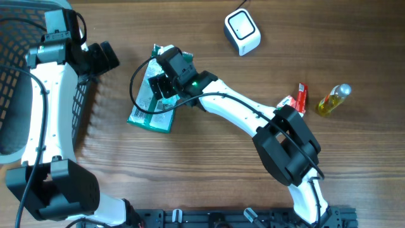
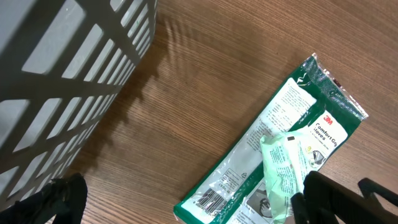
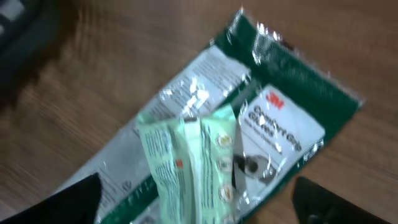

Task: Scan the item barcode
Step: 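Grasp the pale green sachet with the right gripper and lift it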

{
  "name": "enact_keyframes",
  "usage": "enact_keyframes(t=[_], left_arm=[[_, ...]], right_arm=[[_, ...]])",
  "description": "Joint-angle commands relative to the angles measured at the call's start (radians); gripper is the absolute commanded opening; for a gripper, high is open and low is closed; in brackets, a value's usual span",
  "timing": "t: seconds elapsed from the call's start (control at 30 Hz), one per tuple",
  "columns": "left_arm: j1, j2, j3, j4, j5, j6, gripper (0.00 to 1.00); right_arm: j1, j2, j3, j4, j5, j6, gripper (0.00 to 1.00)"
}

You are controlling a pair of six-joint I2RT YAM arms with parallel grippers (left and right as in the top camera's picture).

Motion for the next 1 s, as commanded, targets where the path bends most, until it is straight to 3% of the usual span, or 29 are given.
enact_keyframes(t=[0.0,0.13,0.3,0.5,0.8,0.97], left_arm=[[0.005,0.006,0.003,0.003,0.004,-0.008,1.00],[0.005,0.006,0.003,0.003,0.005,-0.008,1.00],[0.005,0.006,0.003,0.003,0.004,-0.008,1.00],[0.005,0.006,0.003,0.003,0.004,-0.008,1.00],[0.005,0.006,0.003,0.003,0.004,-0.008,1.00],[0.005,0.006,0.003,0.003,0.004,-0.008,1.00]], right_arm=[[-0.012,0.016,0.040,0.013,-0.040,-0.033,0.89],[-0.071,0.017,0.051,-0.008,-0.233,-0.021,0.89],[-0.121,0.017,0.051,-0.104,-0.309,-0.023,0.86],[-0.107,0.034,0.050,-0.136,-0.282,-0.023,0.64],[-0.071,0.121,0.049,-0.134,-0.288,-0.023,0.50],[-0.071,0.118,0.051,-0.139,-0.232,-0.023,0.06]])
